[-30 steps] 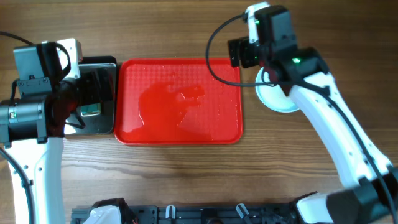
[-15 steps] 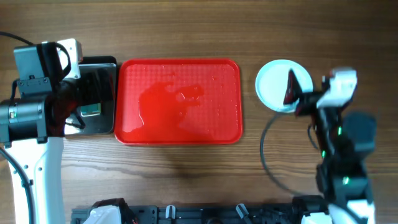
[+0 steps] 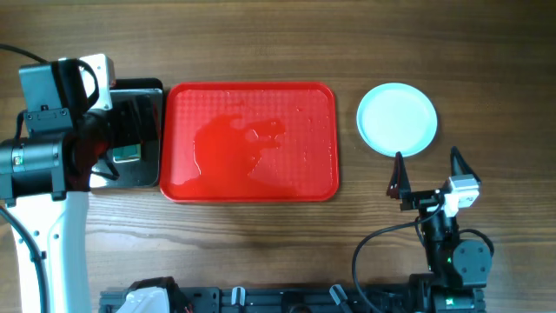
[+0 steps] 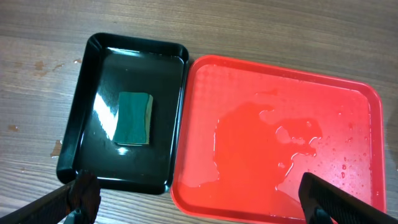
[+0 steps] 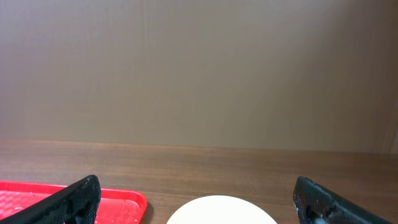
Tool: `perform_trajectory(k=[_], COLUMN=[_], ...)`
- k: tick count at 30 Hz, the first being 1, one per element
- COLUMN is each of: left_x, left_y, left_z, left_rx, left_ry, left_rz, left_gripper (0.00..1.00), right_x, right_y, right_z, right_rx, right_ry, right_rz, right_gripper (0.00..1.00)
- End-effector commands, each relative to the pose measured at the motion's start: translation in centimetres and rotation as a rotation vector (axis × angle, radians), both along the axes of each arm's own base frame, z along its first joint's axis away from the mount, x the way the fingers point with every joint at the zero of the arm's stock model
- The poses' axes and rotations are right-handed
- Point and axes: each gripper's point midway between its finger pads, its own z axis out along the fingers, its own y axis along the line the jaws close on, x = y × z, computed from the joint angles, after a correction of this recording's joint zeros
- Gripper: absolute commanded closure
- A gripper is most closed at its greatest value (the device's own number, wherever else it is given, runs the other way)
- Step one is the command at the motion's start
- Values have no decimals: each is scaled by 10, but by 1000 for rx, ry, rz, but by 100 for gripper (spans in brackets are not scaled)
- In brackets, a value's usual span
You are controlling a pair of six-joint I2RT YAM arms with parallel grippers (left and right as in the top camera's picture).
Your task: Clean dirty plates on tray and stack at the side
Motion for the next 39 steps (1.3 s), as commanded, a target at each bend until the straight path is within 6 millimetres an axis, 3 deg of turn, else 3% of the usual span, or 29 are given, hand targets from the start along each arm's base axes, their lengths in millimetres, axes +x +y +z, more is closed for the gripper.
perform_trajectory(k=[1, 5, 9, 39], left_x=[1, 1, 1, 1], left_y=[-4, -4, -4, -4], left_z=[3, 3, 3, 3], left_rx=[-15, -15, -15, -15], left_ry=[-13, -13, -13, -13], left_rz=[-9, -9, -9, -9], left_gripper=[0, 0, 0, 0], right_x=[-3, -2, 0, 0], right_y=[2, 2, 5, 5], right_z=[-3, -10, -43, -45], right_rx=[-14, -15, -1, 35], right_ry=[-23, 6, 144, 155], right_rz=[10, 11, 31, 34], right_gripper=[0, 0, 0, 0])
